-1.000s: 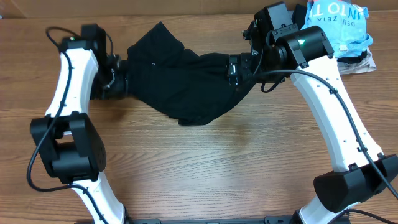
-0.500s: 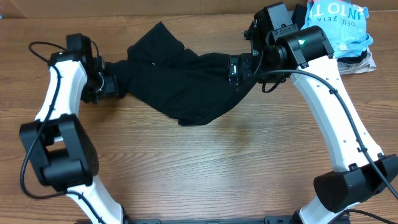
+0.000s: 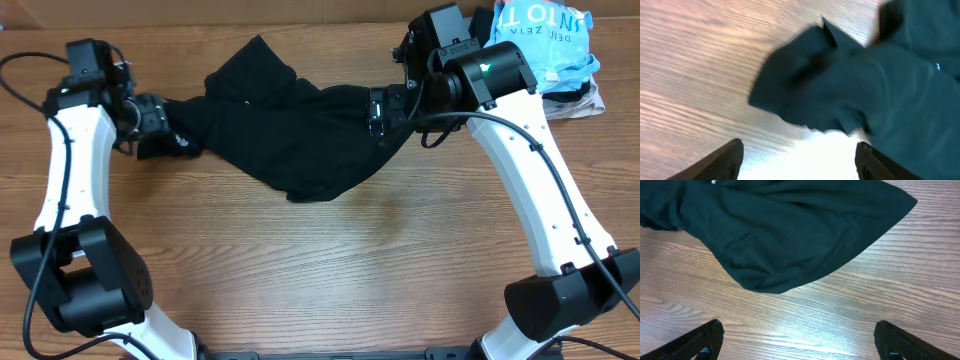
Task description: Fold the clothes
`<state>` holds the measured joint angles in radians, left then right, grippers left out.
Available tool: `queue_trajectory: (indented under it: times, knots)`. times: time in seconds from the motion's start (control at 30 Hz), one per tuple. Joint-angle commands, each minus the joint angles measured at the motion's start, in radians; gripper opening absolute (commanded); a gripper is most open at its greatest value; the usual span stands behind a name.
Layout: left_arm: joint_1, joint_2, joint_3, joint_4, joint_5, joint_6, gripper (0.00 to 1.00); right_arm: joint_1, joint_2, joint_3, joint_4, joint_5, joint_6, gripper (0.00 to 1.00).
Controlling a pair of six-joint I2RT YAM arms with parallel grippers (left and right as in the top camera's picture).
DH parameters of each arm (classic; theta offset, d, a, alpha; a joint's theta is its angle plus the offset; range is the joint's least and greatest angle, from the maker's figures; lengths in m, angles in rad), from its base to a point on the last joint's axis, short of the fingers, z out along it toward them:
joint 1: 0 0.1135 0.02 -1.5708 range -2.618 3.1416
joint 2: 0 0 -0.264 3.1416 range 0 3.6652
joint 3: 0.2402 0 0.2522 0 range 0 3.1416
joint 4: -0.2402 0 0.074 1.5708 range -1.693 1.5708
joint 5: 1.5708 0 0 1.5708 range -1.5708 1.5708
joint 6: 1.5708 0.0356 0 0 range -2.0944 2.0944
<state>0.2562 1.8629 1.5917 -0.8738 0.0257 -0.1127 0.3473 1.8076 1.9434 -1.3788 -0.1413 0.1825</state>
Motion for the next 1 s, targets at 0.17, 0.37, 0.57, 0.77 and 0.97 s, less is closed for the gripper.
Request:
queue_trajectory:
  times: [0.17,0.37,0.57,0.77,0.97]
  knots:
    - [0.025,0.064,-0.002,0.093,0.084,0.047,0.78,-0.002,0.002,0.0,0.016,0.01,-0.006,1.0]
    - [0.024,0.142,-0.002,0.096,0.163,0.046,0.68,-0.002,0.002,0.0,0.015,0.01,-0.006,1.0]
    - [0.024,0.151,0.0,0.098,0.164,0.045,0.29,-0.002,0.002,0.0,0.015,0.01,-0.006,1.0]
    - [0.024,0.144,0.026,0.08,0.179,0.045,0.04,-0.002,0.002,0.0,-0.008,0.01,-0.002,1.0]
    - [0.023,0.093,0.119,0.003,0.182,0.047,0.04,-0.002,0.002,-0.012,-0.046,0.009,0.001,0.99]
